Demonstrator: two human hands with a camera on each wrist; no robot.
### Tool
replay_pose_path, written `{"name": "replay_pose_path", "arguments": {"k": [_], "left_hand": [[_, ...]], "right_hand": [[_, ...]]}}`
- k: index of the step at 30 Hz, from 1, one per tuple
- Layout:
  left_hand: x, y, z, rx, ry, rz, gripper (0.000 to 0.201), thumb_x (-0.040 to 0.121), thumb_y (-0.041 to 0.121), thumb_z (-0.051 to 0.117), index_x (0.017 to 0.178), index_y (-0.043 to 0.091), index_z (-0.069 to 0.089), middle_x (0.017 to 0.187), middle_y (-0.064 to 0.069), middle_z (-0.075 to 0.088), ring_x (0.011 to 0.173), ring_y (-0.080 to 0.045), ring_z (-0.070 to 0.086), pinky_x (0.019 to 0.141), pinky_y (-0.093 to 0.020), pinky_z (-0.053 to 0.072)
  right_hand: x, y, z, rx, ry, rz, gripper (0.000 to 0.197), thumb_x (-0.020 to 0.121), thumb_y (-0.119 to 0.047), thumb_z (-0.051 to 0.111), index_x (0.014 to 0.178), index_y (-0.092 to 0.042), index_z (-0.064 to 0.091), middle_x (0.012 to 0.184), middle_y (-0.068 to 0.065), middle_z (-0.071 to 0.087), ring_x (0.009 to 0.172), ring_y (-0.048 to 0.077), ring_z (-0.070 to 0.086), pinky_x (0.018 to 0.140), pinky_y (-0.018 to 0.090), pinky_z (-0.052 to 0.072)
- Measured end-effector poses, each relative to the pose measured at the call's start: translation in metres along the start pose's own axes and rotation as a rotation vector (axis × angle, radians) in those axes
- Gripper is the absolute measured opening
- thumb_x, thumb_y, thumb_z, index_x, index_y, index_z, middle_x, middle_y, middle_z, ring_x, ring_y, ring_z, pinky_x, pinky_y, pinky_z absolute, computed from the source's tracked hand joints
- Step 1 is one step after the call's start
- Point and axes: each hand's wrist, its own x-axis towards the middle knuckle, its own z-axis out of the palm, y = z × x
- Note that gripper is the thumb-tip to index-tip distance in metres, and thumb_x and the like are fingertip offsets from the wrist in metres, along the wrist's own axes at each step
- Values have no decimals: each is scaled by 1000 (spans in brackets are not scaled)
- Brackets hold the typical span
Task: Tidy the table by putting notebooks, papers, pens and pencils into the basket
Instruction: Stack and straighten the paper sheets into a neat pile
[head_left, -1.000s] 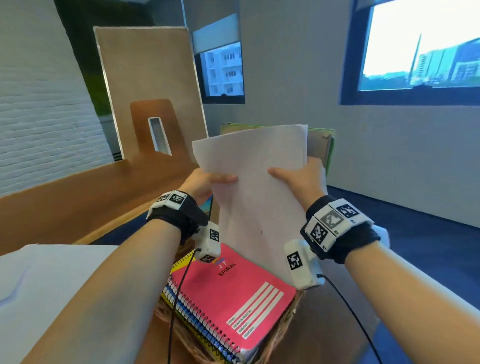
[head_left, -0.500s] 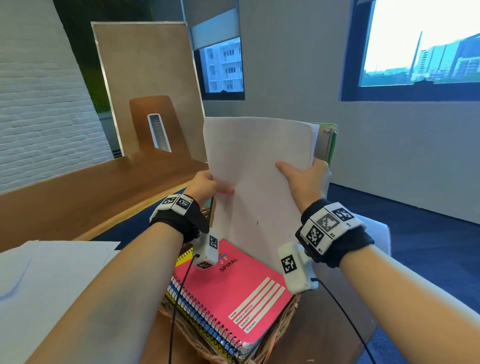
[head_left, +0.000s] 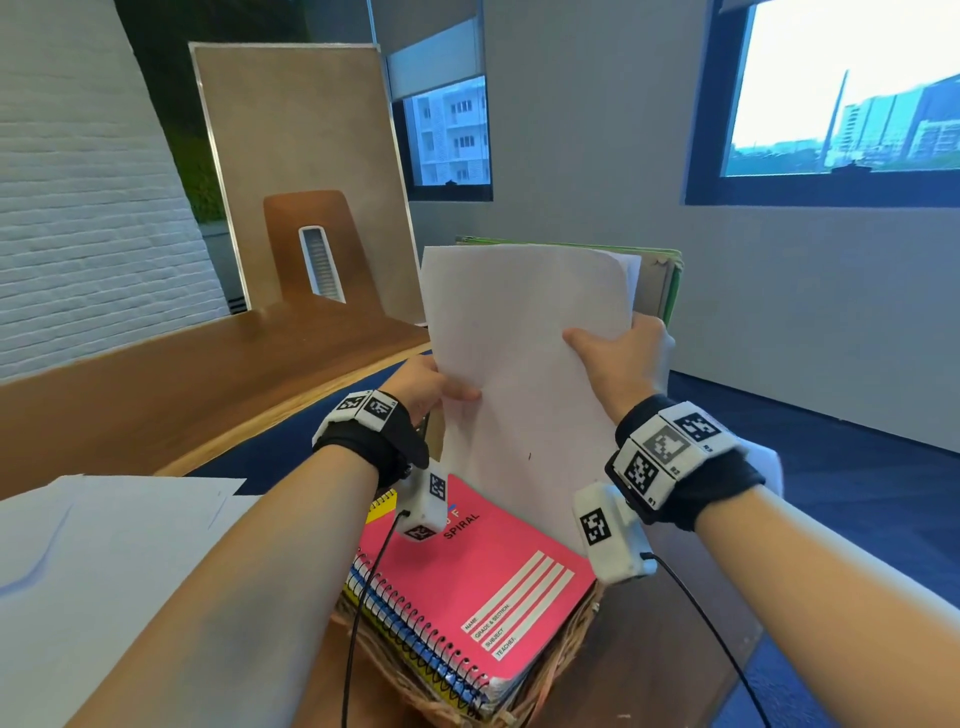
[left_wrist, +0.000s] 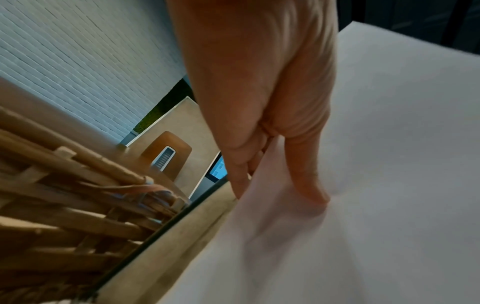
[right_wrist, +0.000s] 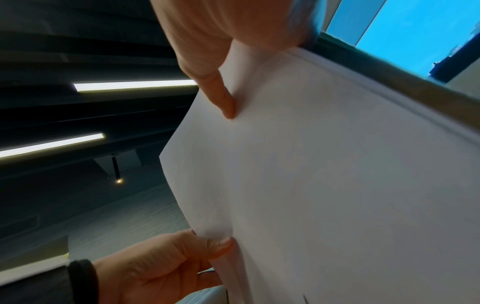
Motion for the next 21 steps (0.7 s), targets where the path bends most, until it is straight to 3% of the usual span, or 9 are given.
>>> {"name": "replay_pose_path", "arguments": {"k": [2,5,9,14,16,18,21], "left_hand": [[2,-8,0,-26,7,-12,41,75,-18,63,112,-1,62,90,-5,70,81,-18,66,70,-27,56],[1,-15,0,-40,27,-25,40,74,-18,63,111,-5,63,82,-3,72,75,-16,67,67,-25,58],[0,-10,-1,4,19,-45,47,73,-18,65,118,-4,60,93,-8,68,86,-22,64,82,-36,53],[-1,12,1,75,-22,-23,37,83,-9,63,114,9,57,93,1,64,84,-14,60,61,-20,50],[1,15,1,77,13,-4,37,85,-5,62,121,5,56,106,-5,64,96,-19,58,67,-24,50],[2,13,3,103,44,4,40,85,-4,62,125,1,54,117,-9,61,103,-21,56,81,-30,47],[3,9,5,130,46,21,39,86,-6,61,124,-1,54,117,-11,60,103,-20,55,90,-32,43]], "right_hand": [[-2,1,1,-9,-2,-12,16,76,-14,70,82,0,67,75,7,59,71,23,59,62,27,49],[-6,4,3,-23,-8,-16,16,76,-15,70,84,-1,68,76,7,61,73,24,61,65,29,53],[-5,2,5,-35,-12,2,20,76,-18,70,87,-1,68,80,8,62,77,26,62,64,26,50],[-2,-1,-3,2,-7,54,23,77,-14,70,93,2,67,81,7,57,75,22,55,65,25,45],[-1,1,-5,25,2,73,25,77,-15,71,97,0,67,84,6,58,77,19,55,66,24,44],[-2,4,-5,27,-3,82,27,78,-15,71,100,0,67,87,7,59,78,19,55,67,23,43],[-4,8,-3,30,-19,85,29,79,-13,70,104,1,65,93,9,62,80,18,54,68,22,43]]}}
